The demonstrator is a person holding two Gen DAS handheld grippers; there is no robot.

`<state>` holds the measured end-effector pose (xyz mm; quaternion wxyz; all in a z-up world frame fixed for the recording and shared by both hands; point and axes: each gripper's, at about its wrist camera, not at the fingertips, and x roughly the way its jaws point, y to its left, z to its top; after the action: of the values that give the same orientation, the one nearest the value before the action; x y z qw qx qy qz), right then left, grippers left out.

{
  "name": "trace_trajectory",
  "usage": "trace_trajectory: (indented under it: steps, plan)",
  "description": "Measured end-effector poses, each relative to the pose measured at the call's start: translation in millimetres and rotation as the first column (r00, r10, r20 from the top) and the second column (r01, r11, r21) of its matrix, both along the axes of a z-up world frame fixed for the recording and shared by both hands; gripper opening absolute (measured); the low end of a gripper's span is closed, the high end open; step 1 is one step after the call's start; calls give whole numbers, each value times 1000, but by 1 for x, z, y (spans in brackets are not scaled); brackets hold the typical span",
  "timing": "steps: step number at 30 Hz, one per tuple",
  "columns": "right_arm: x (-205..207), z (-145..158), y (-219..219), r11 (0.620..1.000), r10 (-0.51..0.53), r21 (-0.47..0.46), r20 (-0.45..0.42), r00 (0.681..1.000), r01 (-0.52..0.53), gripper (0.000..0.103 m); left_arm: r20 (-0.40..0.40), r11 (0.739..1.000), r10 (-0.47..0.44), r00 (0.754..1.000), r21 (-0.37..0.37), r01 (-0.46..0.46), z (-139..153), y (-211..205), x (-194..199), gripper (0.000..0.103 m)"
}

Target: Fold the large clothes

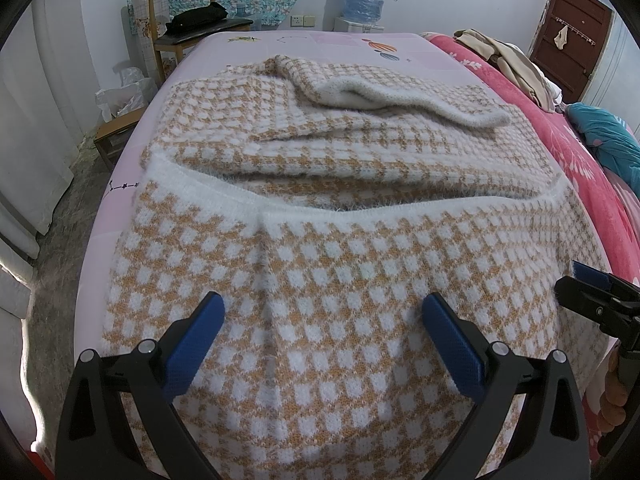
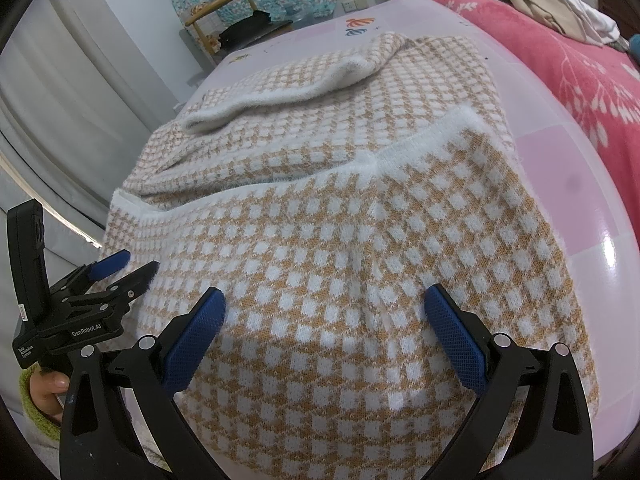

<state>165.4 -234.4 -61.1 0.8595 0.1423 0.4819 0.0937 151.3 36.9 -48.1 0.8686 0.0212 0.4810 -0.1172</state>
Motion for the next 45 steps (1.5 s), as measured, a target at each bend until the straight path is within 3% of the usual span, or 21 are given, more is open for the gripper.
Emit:
trace_trajectory:
  steps: [15, 22, 25, 28, 34, 37, 41, 45]
  plan:
    - [1, 0, 1, 1000, 0, 1, -1, 1000, 0, 95, 13, 1000, -6, 1000, -4, 6, 2, 0, 0, 97]
    - [2, -3, 2, 1000, 3, 3, 2, 1000, -3, 95, 220, 998, 49, 974, -40, -41, 37, 42, -18, 95]
    - [2, -3, 3, 1000, 4, 2, 0, 1000, -4, 95, 250, 995, 98, 963, -32, -93, 42, 65, -18, 85]
    - [2, -3, 4, 1000, 1, 2, -2, 1000, -1, 95, 227, 992, 129, 965, -19, -128, 37, 86, -5, 67]
    - [1, -3, 4, 1000, 2, 1, -2, 1000, -2, 95, 123, 989, 122, 985, -97, -111, 18, 103, 19, 38]
    - [1, -4, 3, 1000, 3, 1, -4, 1000, -3, 95, 131, 990, 101, 986, -111, -87, 20, 102, 18, 26]
    - [1, -3, 3, 1000, 4, 1, -3, 1000, -4, 95, 178, 994, 26, 984, -110, -6, 31, 92, 2, 25]
    - [1, -3, 1, 1000, 9, 1, -4, 1000, -9, 95, 170, 997, -11, 985, -73, 23, 30, 83, 3, 25]
